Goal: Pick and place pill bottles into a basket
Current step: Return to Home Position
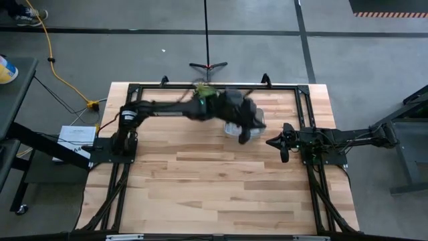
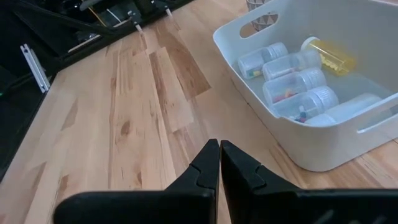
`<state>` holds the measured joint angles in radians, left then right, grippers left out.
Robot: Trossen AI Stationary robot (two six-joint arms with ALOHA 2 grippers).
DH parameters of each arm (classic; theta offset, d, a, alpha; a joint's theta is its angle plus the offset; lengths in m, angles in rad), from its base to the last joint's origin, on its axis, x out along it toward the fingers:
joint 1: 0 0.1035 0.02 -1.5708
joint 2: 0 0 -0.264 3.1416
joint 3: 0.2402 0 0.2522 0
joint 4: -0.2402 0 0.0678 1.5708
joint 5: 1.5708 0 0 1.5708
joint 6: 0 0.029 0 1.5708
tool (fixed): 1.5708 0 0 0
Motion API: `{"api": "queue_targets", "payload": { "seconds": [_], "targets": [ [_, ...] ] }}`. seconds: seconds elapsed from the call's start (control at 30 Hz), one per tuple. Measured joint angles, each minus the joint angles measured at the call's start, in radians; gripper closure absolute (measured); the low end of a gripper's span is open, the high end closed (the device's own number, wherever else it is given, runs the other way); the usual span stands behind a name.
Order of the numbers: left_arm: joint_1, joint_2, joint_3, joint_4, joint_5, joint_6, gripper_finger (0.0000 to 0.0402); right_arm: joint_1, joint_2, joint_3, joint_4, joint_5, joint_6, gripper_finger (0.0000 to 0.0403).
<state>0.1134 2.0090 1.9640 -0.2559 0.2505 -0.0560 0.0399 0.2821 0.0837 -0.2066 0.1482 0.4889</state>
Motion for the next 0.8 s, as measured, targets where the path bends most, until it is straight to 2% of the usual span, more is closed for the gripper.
{"api": "queue_targets", "payload": {
  "seconds": [0.07, 0.17, 0.3, 0.37, 0.47, 0.63, 0.7, 0.8],
  "targets": [
    [-0.011, -0.006, -0.123, 0.133, -0.006, -0.070, 0.0376, 0.000, 0.000, 0.000, 0.000, -0.001, 0.000, 0.0396],
    [-0.011, -0.081, -0.280, 0.271, -0.078, -0.120, 0.0355, 0.000, 0.000, 0.000, 0.000, -0.006, 0.000, 0.0396],
    [-0.008, -0.295, -0.498, 0.332, -0.176, -0.074, 0.0363, 0.000, 0.000, 0.000, 0.000, -0.015, 0.002, 0.0396],
    [-0.009, -0.404, -0.643, 0.407, -0.180, -0.059, 0.0380, 0.000, 0.000, 0.000, 0.000, -0.026, 0.002, 0.0396],
    [-0.010, -0.552, -0.902, 0.578, -0.174, -0.076, 0.0381, 0.000, 0.000, -0.001, 0.000, -0.051, 0.001, 0.0396],
    [-0.009, -0.787, -1.286, 0.815, -0.216, -0.144, 0.0354, 0.000, -0.001, -0.002, 0.006, -0.092, -0.078, 0.0396],
    [-0.009, -0.875, -1.398, 0.874, -0.232, -0.149, 0.0355, 0.000, -0.002, -0.004, 0.027, -0.104, -0.115, 0.0396],
    [-0.009, -0.998, -1.515, 0.920, -0.216, -0.119, 0.0378, 0.000, -0.002, -0.005, 0.091, -0.078, -0.163, 0.0396]
  ]
}}
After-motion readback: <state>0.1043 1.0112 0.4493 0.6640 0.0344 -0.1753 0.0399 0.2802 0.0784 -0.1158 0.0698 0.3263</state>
